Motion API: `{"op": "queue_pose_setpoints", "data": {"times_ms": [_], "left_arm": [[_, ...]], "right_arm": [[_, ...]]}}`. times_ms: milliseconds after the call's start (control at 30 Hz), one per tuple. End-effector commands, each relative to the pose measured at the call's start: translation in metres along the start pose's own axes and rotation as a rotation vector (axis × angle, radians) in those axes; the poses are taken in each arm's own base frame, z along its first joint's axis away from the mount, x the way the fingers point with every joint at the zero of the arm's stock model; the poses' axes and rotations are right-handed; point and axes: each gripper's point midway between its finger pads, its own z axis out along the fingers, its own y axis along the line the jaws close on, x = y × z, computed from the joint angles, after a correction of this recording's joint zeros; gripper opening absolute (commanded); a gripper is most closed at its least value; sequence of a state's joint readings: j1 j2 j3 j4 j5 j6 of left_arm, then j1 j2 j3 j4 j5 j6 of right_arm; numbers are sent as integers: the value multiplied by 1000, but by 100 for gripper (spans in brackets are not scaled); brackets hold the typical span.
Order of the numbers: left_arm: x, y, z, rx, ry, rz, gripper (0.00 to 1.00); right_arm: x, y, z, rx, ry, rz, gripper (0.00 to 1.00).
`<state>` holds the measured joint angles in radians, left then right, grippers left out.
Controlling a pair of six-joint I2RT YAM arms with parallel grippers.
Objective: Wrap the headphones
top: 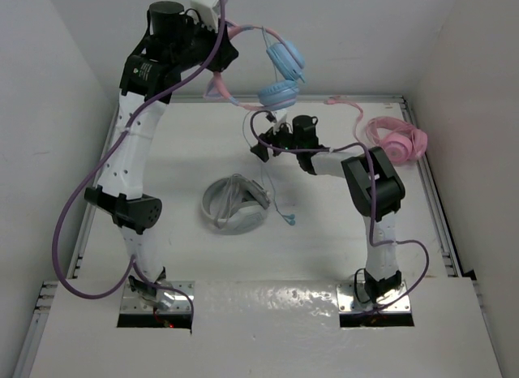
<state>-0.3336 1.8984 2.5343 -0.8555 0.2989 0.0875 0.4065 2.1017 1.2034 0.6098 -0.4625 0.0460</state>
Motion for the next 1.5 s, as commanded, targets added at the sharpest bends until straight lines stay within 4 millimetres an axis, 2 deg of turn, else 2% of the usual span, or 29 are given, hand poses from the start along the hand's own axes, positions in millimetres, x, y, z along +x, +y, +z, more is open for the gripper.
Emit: {"op": "queue_pose_setpoints", "data": {"times_ms": [0, 100, 167, 367, 500, 533, 567, 600, 700, 800, 867, 900, 933, 1033, 1067, 1100, 1133, 1167, 1200, 1233, 1300, 1467], "left_arm": [[-44, -4, -14, 0, -143, -21, 0], [-43, -6, -15, 10, -139, -35, 0], [-43, -8, -17, 15, -138, -70, 0], [-44, -12, -20, 27, -140, -81, 0], [-45, -13, -21, 32, -141, -82, 0], [-45, -14, -22, 33, -141, -82, 0], [-45, -14, -23, 35, -141, -82, 0], [-46, -14, -25, 32, -141, -82, 0], [-46, -14, -27, 31, -141, -97, 0], [-47, -14, -26, 44, -146, -155, 0], [-46, -5, -21, 35, -146, -203, 0], [-47, -1, -19, 32, -155, -258, 0], [-46, 11, -17, 11, -159, -290, 0], [-37, 42, 6, -46, -173, -438, 0], [-34, 53, 11, -70, -178, -465, 0], [-24, 62, 20, -95, -167, -497, 0], [-18, 75, 29, -139, -178, -546, 0], [-12, 83, 35, -164, -175, -567, 0], [3, 93, 45, -208, -158, -596, 0], [6, 97, 49, -224, -165, -618, 0], [24, 106, 58, -267, -142, -647, 0], [42, 123, 65, -335, -140, -680, 0]], "right_arm": [[-27, -10, 19, 45, -38, 34, 81], [-16, -21, 31, 83, 2, 67, 79], [-11, -22, 36, 76, 19, 70, 77], [2, 1, 55, -49, 84, 30, 69], [12, 14, 67, -97, 126, 32, 48], [10, 14, 69, -102, 129, 49, 22], [13, 14, 69, -96, 133, 63, 6], [12, 11, 69, -73, 133, 73, 0], [15, 2, 55, -9, 127, 71, 0], [16, 4, 34, 9, 139, 47, 0], [17, 7, 16, 18, 165, 22, 0], [28, 12, 7, 18, 205, 37, 0], [13, 12, -2, 20, 191, -20, 0], [8, 19, -32, 47, 213, -53, 0], [20, 25, -43, 45, 246, -49, 0], [17, 28, -50, 42, 250, -63, 0], [3, 32, -58, 45, 233, -77, 0], [10, 37, -65, 39, 266, -69, 0], [9, 44, -67, 30, 269, -70, 0], [2, 49, -71, 23, 262, -76, 0], [6, 65, -74, -10, 291, -91, 0], [7, 95, -81, -80, 336, -103, 0]]}}
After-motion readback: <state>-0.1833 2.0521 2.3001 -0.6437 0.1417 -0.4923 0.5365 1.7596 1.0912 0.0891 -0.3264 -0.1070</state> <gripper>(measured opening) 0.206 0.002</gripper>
